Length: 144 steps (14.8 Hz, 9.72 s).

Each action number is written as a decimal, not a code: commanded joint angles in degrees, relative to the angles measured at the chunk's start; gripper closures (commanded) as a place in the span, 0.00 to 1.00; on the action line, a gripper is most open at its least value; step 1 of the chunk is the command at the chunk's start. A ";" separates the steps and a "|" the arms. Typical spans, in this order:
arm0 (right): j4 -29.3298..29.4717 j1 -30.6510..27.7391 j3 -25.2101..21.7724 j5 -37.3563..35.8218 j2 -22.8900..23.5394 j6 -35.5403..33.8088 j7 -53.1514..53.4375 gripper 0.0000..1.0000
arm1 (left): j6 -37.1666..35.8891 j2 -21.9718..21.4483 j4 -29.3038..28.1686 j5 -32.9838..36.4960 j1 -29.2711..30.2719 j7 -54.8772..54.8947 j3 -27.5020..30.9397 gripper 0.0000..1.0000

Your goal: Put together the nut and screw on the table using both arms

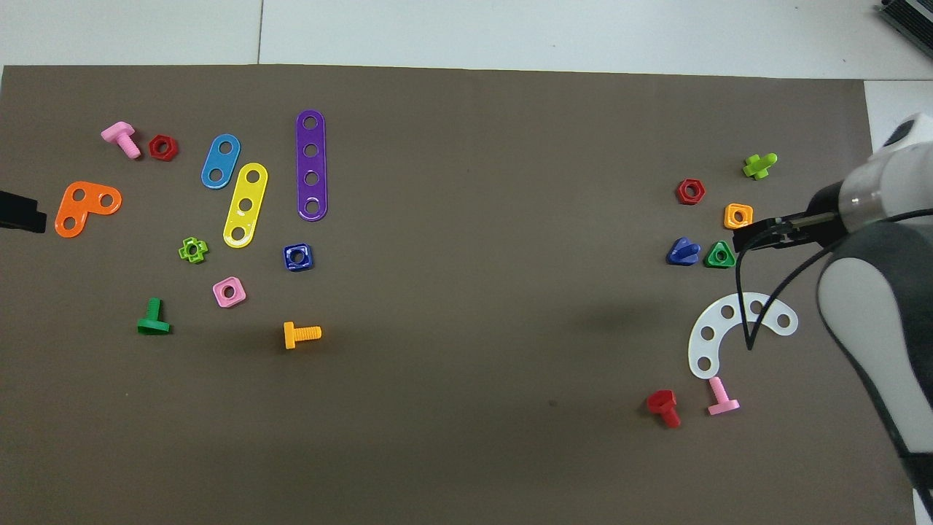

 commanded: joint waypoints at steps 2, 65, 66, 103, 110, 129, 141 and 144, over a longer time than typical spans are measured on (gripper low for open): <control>-6.92 -0.25 0.25 0.94 4.73 13.04 -7.96 0.00 | -0.13 -1.28 -1.35 0.90 0.10 0.37 -0.22 0.00; 10.98 23.50 -0.45 -3.99 11.79 11.27 47.43 0.00 | 41.53 16.38 -28.95 -5.87 -18.36 -18.53 -1.18 0.43; 10.90 21.05 -0.45 -3.46 10.04 8.81 44.00 0.00 | 41.53 16.29 -29.21 -5.87 -18.62 -18.61 -1.18 0.48; 13.62 -3.50 0.16 -3.19 -7.56 -25.49 10.56 0.00 | 32.65 27.02 -8.12 -14.31 -34.79 -34.52 -0.83 0.90; 13.01 -3.94 0.08 -3.19 -7.91 -25.49 10.04 0.00 | 23.88 27.02 -4.00 -14.13 -34.36 -34.35 -0.75 0.89; 12.57 -4.11 0.08 -3.19 -8.26 -25.49 10.04 0.00 | 19.04 27.29 4.18 -10.46 -22.69 -29.63 -0.22 0.00; 11.86 -3.50 -0.01 -1.17 -8.26 -21.29 10.30 0.00 | 13.16 9.45 -8.91 -7.47 3.52 9.25 0.40 0.01; 11.86 -3.50 -0.01 -1.35 -8.26 -21.63 10.39 0.00 | 7.10 5.67 -8.12 -2.10 2.65 8.20 0.31 0.01</control>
